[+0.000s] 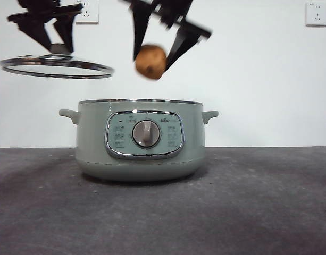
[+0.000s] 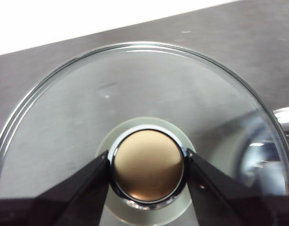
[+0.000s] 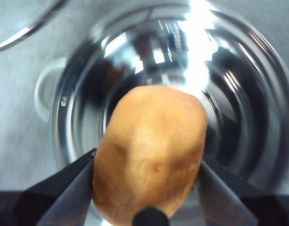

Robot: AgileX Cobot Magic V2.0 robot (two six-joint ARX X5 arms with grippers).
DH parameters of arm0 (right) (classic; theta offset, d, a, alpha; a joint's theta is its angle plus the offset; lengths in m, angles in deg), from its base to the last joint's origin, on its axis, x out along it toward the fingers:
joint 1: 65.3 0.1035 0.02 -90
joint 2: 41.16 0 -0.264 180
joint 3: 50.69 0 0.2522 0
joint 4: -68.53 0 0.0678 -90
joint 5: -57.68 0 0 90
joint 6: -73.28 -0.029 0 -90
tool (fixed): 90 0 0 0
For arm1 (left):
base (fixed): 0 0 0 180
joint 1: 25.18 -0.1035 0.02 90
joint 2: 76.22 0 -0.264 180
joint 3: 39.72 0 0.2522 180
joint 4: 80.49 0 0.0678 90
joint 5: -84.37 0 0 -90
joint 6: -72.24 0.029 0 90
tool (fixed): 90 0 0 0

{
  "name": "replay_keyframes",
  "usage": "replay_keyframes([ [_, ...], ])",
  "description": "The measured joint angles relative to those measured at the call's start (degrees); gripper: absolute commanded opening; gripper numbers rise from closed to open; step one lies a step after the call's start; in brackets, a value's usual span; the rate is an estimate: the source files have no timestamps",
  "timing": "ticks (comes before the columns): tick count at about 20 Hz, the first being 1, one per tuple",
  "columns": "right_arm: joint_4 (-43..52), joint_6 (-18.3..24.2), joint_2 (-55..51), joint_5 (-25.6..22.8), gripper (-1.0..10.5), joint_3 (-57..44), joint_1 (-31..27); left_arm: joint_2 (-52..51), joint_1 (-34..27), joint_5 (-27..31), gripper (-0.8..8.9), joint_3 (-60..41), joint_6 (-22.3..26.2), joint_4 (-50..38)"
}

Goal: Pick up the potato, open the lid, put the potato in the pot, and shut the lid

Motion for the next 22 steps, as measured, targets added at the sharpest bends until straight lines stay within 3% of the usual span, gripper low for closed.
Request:
replay_keyframes([
  [5, 4.37, 0.00, 9.84, -0.31, -0.1, 5.66, 0.00, 0.00, -3.34, 0.07, -0.09, 0.00, 0.00, 0.02],
  [13, 0.76, -0.07, 17.64, -1.44, 0.0, 6.10, -0.02, 0.00, -3.21, -0.20, -0.09, 0.00, 0.00, -0.09],
  [14, 0.68, -0.07, 17.64, -1.44, 0.5, 6.16, -0.02, 0.00, -3.21, -1.01, -0.09, 0.00, 0.00, -0.57],
  [17, 0.61, -0.28, 17.64, -1.44, 5.7, 6.21, 0.02, 0.00, -3.06, -2.89, -0.09, 0.00, 0.00, -1.29],
  [22, -0.35, -0.90, 18.32, -3.76, 6.0, 10.60, 0.24, 0.00, -2.95, -2.95, -0.09, 0.00, -0.02, -1.29],
])
